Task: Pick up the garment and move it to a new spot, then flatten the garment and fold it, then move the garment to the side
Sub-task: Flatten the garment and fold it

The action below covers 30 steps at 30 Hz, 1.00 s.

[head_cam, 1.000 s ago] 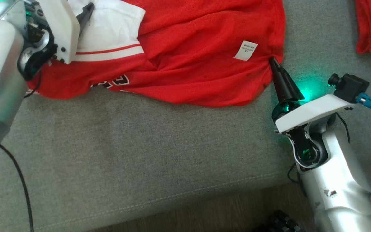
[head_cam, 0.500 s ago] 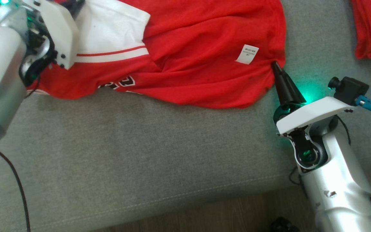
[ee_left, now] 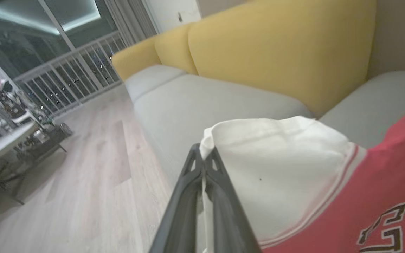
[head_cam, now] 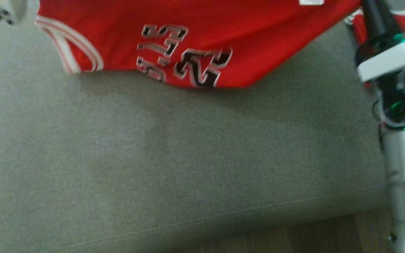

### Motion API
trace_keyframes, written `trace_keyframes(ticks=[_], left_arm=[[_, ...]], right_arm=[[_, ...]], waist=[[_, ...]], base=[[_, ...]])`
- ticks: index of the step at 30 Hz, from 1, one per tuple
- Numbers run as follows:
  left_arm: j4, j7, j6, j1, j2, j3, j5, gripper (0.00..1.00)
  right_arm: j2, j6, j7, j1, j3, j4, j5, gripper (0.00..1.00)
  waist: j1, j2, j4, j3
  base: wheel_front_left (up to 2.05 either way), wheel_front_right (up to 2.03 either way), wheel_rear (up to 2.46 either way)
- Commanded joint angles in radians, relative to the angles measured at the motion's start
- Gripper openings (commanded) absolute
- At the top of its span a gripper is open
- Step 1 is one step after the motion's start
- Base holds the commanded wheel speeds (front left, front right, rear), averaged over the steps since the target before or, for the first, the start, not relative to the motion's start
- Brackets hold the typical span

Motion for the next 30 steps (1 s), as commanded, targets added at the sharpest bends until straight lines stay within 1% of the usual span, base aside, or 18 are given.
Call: trace_keyframes(ticks=[1,3,5,8,11,14,17,21,25,29,30], left_arm=[[-0.029,-0.02,0.012,-0.072,0.06,0.064,0.002,0.0],[-0.046,-0.048,0.025,-0.079,0.088,0.087,-0.002,0.0],[-0.063,-0.074,0.041,-0.088,0.114,0.114,-0.01,0.0],[-0.089,-0.097,0.054,-0.097,0.15,0.144,-0.023,0.0],[-0.123,-0.091,0.049,-0.1,0.17,0.17,-0.061,0.0],[-0.165,-0.06,0.039,-0.109,0.185,0.173,-0.083,0.0],[-0.202,-0.03,0.035,-0.123,0.194,0.166,-0.082,0.0],[-0.229,-0.002,0.043,-0.143,0.191,0.16,-0.078,0.0],[-0.232,0.026,0.042,-0.181,0.18,0.147,-0.057,0.0],[-0.214,0.065,0.036,-0.237,0.152,0.125,-0.033,0.0],[-0.214,0.065,0.036,-0.237,0.152,0.125,-0.033,0.0]], right_arm=[[-0.01,0.0,0.03,-0.038,0.001,-0.051,-0.006,0.0],[-0.018,0.0,0.09,-0.081,-0.005,-0.071,-0.004,0.0],[-0.045,0.0,0.151,-0.128,0.007,-0.079,-0.013,0.0],[-0.066,0.0,0.235,-0.198,-0.003,-0.049,-0.008,0.0],[-0.072,0.0,0.31,-0.271,-0.023,0.0,0.009,0.0],[-0.077,0.0,0.36,-0.341,-0.051,0.051,0.021,0.0],[-0.09,0.0,0.374,-0.4,-0.065,0.095,0.0,0.0],[-0.099,0.0,0.378,-0.462,-0.06,0.143,-0.038,0.0],[-0.105,0.0,0.367,-0.531,-0.036,0.201,-0.083,0.0],[-0.109,0.0,0.343,-0.609,0.002,0.266,-0.136,0.0],[-0.109,0.0,0.343,-0.609,0.002,0.266,-0.136,0.0]], waist=[[0.0,0.0,0.007,-0.062],[0.0,0.0,0.004,-0.095],[0.0,0.0,0.002,-0.124],[0.0,0.0,-0.001,-0.163],[0.0,0.0,0.0,-0.194],[0.0,0.0,0.006,-0.209],[0.0,0.0,0.017,-0.21],[0.0,0.0,0.032,-0.188],[0.0,0.0,0.041,-0.137],[0.0,0.0,0.049,-0.063],[0.0,0.0,0.049,-0.063]], base=[[0.0,0.0,0.0],[0.0,0.0,0.0],[0.0,0.0,0.0],[0.0,0.0,0.0],[0.0,0.0,0.0],[0.0,0.0,0.0],[0.0,0.0,0.0],[0.0,0.0,0.0],[0.0,0.0,0.0],[0.0,0.0,0.0],[0.0,0.0,0.0]])
